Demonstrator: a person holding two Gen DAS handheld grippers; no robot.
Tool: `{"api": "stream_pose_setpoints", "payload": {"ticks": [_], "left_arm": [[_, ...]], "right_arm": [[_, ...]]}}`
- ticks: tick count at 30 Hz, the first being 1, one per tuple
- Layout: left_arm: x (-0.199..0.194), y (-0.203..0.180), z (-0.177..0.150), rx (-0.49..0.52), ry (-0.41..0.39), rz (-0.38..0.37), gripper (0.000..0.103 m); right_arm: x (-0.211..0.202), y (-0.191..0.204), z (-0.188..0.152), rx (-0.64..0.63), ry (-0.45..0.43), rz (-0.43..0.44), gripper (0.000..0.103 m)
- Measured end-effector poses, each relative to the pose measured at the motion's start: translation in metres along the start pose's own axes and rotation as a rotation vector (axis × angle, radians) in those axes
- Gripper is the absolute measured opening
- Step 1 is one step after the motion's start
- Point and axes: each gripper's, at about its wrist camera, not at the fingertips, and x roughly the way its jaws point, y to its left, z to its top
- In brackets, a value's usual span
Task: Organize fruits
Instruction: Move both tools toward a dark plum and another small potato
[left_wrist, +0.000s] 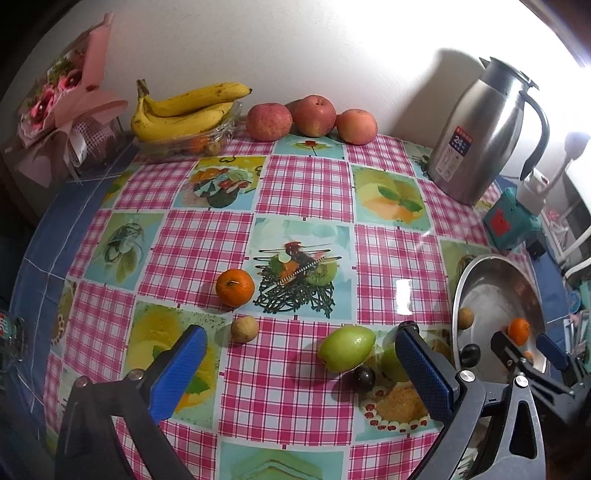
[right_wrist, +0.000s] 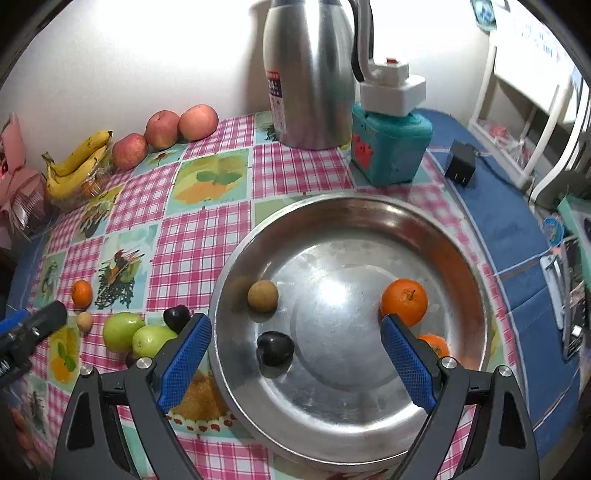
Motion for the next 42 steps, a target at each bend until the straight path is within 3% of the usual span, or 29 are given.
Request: {"api": "stream_pose_setpoints", "payload": {"ticks": [6, 9, 21, 33, 42], "left_arm": [[0.001, 0.012, 0.001, -0.037, 0.007, -0.019, 0.103], [0.002, 0.018, 0.002, -0.044, 0.008, -0.005, 0.103], [0.005, 0.056, 0.009, -0.062, 0.005, 0.083, 0.103], [0.013, 0.099, 0.016, -0.194, 0.014, 0.064, 0.103], [0.022, 0.089, 0.019, -0.173, 0.002, 0.028, 0.103]], "right_arm": [[-0.001, 0.008, -0.001, -0.017, -0.022, -0.046, 0.093], [0.004, 0.011, -0.002, -0.007, 0.017, -0.013, 0.093], [0.003, 0.048, -0.003, -0.07, 0.028, 0.09, 0.093], [-0.002, 0.092, -0.007, -0.102, 0.034, 0.177, 0.095], [0.006, 0.098, -0.007, -0.078, 0.068, 0.204, 0.095]]}}
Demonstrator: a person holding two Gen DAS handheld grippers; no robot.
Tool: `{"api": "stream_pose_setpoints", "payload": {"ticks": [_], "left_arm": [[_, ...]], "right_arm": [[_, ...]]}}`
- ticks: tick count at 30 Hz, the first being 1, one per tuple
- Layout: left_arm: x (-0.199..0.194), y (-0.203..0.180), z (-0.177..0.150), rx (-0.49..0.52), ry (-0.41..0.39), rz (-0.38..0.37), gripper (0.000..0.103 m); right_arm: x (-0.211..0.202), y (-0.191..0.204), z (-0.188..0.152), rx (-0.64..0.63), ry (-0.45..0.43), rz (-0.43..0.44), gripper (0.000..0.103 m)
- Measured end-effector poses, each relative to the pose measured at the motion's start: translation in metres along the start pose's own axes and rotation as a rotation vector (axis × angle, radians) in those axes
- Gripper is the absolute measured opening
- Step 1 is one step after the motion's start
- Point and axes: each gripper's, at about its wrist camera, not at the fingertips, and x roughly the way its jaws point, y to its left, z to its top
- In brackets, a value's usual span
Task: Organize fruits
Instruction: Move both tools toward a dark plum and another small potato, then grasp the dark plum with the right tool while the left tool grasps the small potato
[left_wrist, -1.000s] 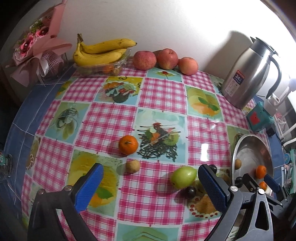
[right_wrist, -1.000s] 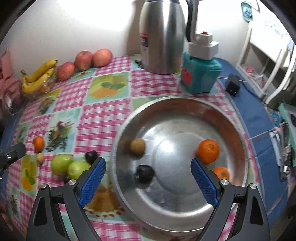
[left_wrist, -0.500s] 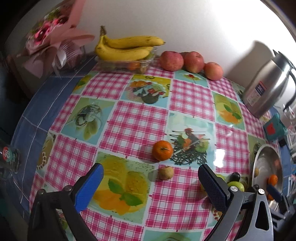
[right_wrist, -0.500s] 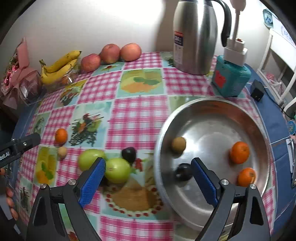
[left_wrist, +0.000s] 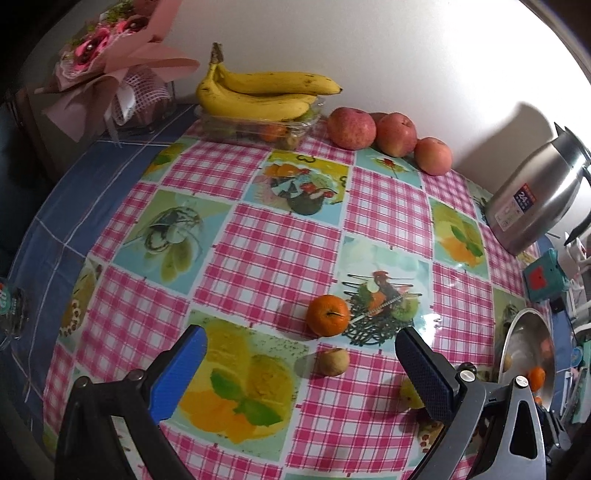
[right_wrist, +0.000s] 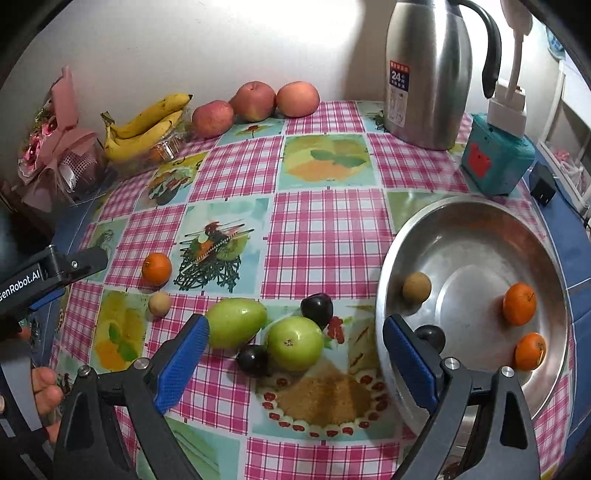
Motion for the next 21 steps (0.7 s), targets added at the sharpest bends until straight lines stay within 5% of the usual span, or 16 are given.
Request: {"api": "stream_pose_setpoints", "payload": {"ticks": [9, 14, 21], "left_arm": [[0.03, -0.009, -0.005, 0.03, 0.126, -0.044, 0.103], [0.04, -0.016, -0.009, 0.1, 0.155, 0.014, 0.103], [0.049, -0.014, -0.01, 0.087, 0.178, -0.01, 0.102]], "right_arm": [[0.003, 0.008, -0.007, -0.03, 0.042, 0.008, 0.095], [0.006, 0.0, -0.011, 0.068, 0.097, 0.0, 0.095], [0.003, 0.002, -0.013, 0.104, 0.097, 0.013, 0.095]]}}
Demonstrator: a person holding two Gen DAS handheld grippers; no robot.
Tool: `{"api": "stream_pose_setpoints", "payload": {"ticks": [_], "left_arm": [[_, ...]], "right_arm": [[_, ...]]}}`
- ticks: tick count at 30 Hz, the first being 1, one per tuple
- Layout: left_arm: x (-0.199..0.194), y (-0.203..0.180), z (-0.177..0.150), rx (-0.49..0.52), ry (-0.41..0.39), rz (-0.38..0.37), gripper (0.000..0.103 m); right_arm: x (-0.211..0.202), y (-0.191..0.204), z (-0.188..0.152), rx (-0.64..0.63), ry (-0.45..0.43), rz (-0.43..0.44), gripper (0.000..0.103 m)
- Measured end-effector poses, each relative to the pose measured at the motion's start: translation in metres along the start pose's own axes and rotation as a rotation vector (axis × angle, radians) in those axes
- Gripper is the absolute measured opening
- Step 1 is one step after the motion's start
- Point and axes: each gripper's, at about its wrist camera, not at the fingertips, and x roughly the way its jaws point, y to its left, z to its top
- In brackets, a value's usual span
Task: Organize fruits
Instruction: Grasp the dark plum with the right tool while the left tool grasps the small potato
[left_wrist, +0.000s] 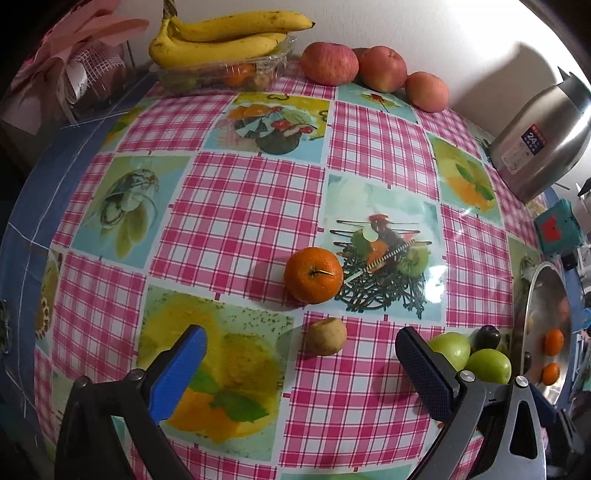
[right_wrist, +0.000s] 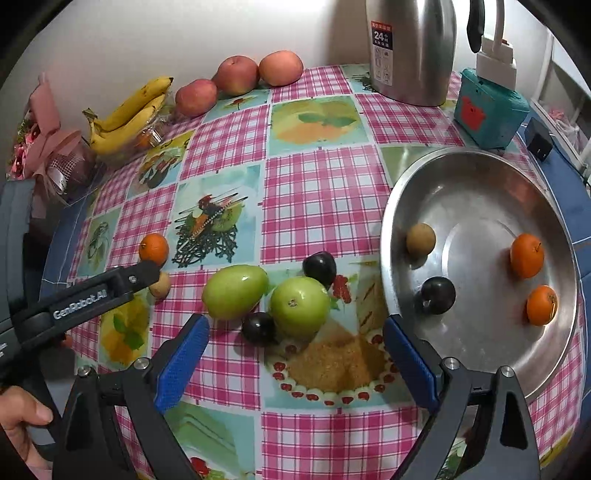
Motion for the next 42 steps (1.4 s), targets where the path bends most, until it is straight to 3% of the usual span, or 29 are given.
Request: {"api": "stream_pose_setpoints", "payload": {"ticks": [4, 8, 15, 24, 32, 42], "left_arm": [[0.007, -0.002, 0.001, 0.01, 0.011, 0.0, 0.101], [0.013, -0.008, 0.001, 0.025, 0.02, -0.011, 0.093], [0.022, -0.01, -0.001, 0.021, 0.04, -0.037, 0.084], [0.029, -0.009, -0.002, 0.0, 0.059, -0.036, 0.065], [0.027, -0.013, -0.002, 0.008, 0.059, -0.046, 0.038], [0.026, -0.004, -0.002, -0.023, 0.063, -0.065, 0.029]], "right_arm": [[0.004, 0.009, -0.004, -0.023, 0.016, 0.012, 0.091], [0.013, 0.012, -0.007, -0.027, 0.051, 0.021, 0.088], [0.03, 0.017, -0.011, -0.029, 0.106, 0.024, 0.07], [0.038, 0.019, -0.009, -0.033, 0.122, 0.012, 0.057], [0.043, 0.025, -0.008, -0.043, 0.129, 0.023, 0.042], [0.044, 0.025, -0.007, -0.04, 0.126, 0.034, 0.024]]}}
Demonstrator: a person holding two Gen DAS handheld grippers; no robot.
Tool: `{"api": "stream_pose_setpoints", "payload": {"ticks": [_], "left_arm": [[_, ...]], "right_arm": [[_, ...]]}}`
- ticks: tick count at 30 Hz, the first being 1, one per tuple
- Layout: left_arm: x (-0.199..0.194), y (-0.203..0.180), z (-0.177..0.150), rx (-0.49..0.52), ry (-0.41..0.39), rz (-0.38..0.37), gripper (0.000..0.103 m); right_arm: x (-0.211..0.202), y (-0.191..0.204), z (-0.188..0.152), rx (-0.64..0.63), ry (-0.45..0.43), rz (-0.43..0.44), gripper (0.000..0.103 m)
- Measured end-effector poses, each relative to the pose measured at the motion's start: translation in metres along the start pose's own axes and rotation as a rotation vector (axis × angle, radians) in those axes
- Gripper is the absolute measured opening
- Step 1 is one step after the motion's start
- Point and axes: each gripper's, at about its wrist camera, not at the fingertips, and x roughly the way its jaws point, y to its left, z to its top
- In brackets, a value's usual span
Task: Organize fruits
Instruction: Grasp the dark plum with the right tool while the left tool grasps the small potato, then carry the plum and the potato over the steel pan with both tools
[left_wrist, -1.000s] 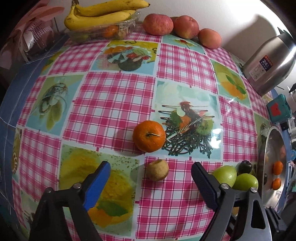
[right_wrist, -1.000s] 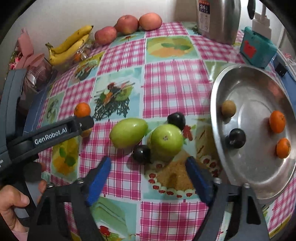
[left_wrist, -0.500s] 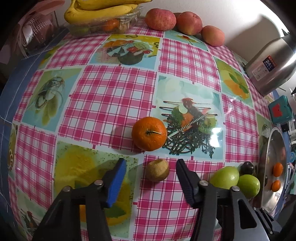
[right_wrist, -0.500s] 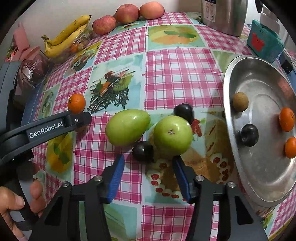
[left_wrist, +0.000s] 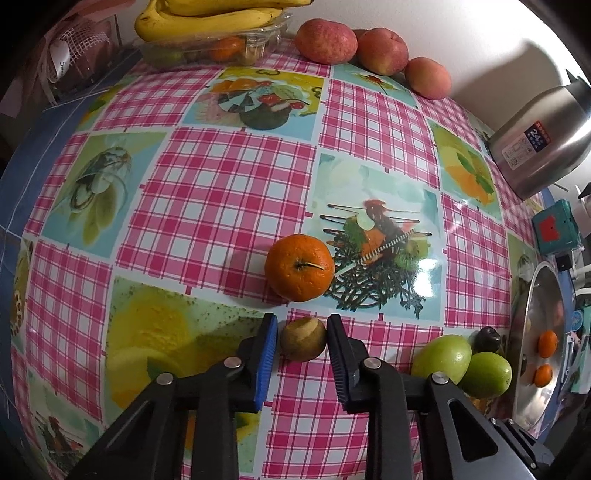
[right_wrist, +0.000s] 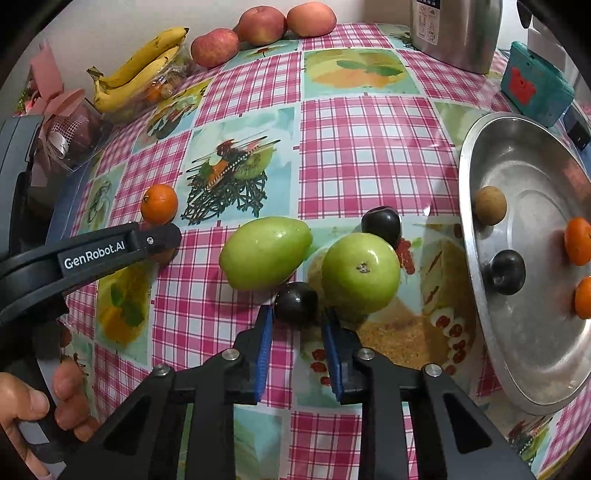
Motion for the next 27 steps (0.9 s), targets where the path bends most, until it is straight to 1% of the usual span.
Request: {"api": "stream_pose_setpoints", "payload": {"ticks": [4, 14, 19, 27], "left_arm": [[-0.002, 0.0, 0.0, -0.005, 0.003, -0.001, 0.028], [-0.01, 0.001, -0.001, -0.026, -0.005, -0.025, 0.028], [-0.022, 0.002, 0.001, -0.033, -0.032, -0.048, 0.027], [-0.041, 0.002, 0.003, -0.04, -0.078, -0.063, 0.027]], "right_arm": [[-0.001, 0.0, -0.001, -0.004, -0.002, 0.003, 0.022], [-0.008, -0.001, -0.003, 0.009, -0.01, 0.037, 0.021], [-0.014, -0.001, -0.004, 0.012, -0.02, 0.048, 0.021], [-0.038, -0.003, -0.005, 0.021, -0.078, 0.071, 0.021]]}}
